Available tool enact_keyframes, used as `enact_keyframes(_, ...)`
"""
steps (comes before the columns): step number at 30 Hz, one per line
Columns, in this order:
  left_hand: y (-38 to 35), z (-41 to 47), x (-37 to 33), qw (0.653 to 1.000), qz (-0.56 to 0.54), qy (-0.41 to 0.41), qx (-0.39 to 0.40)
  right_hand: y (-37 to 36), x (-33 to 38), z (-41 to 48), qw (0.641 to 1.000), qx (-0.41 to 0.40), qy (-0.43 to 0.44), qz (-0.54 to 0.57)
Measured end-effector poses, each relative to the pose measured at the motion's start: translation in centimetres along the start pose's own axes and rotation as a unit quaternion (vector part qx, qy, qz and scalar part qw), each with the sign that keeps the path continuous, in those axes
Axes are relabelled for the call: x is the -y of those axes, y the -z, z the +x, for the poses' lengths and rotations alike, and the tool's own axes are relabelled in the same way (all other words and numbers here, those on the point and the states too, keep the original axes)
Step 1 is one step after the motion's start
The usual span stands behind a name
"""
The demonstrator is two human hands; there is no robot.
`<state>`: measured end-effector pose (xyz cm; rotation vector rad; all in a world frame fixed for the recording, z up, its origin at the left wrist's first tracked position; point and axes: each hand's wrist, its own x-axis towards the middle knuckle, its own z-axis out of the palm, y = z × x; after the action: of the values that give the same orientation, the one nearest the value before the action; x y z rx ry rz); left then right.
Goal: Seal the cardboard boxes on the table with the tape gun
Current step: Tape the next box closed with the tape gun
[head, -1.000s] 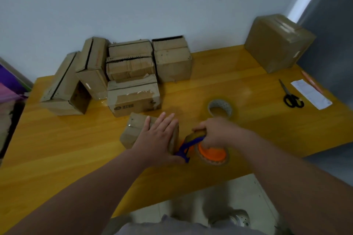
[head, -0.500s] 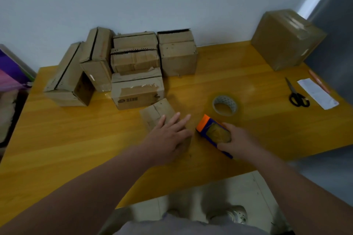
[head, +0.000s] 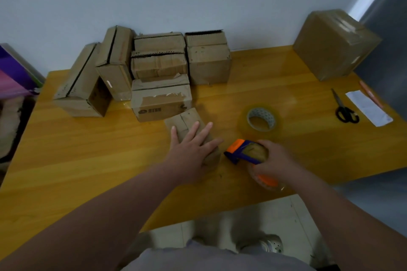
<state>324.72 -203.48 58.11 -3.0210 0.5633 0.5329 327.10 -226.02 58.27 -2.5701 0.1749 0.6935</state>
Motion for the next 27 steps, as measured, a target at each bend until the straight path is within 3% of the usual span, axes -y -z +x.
enact_keyframes(5, 0.9, -0.2, 1.6, 0.998, 0.005, -0.063, 0.021, 2.4, 0.3, -0.4, 0.973, -0.004, 0.001, 0.232)
enact_keyframes(8, 0.8, -0.7, 2.1, 1.0, 0.016, -0.017, 0.017, 3.5, 0.5, -0.3, 0.956, -0.025, 0.008, 0.292)
enact_keyframes(11, 0.7, -1.0, 2.5, 0.998, -0.043, 0.044, 0.023, 4.0, 0.8, -0.2, 0.945, -0.026, 0.012, 0.325)
enact_keyframes(16, 0.8, -0.3, 2.8, 0.997, -0.075, -0.027, 0.025, 3.9, 0.9, 0.0, 0.932, -0.015, 0.033, 0.361)
enact_keyframes(22, 2.7, -0.4, 2.3, 0.982, -0.186, 0.015, -0.031, 4.2, 1.5, -0.4, 0.931, -0.011, 0.089, 0.353)
enact_keyframes(24, 4.3, -0.9, 1.8, 0.938, -0.331, 0.056, -0.091, 4.3, 1.7, -0.6, 0.933, -0.014, 0.11, 0.342)
enact_keyframes(25, 5.0, -1.1, 1.6, 0.895, -0.418, 0.091, -0.126, 4.3, 1.8, -0.7, 0.935, -0.016, 0.119, 0.334)
enact_keyframes(27, 6.0, -1.2, 1.3, 0.775, -0.598, 0.157, -0.133, 4.4, 2.2, -0.9, 0.939, -0.015, 0.136, 0.316)
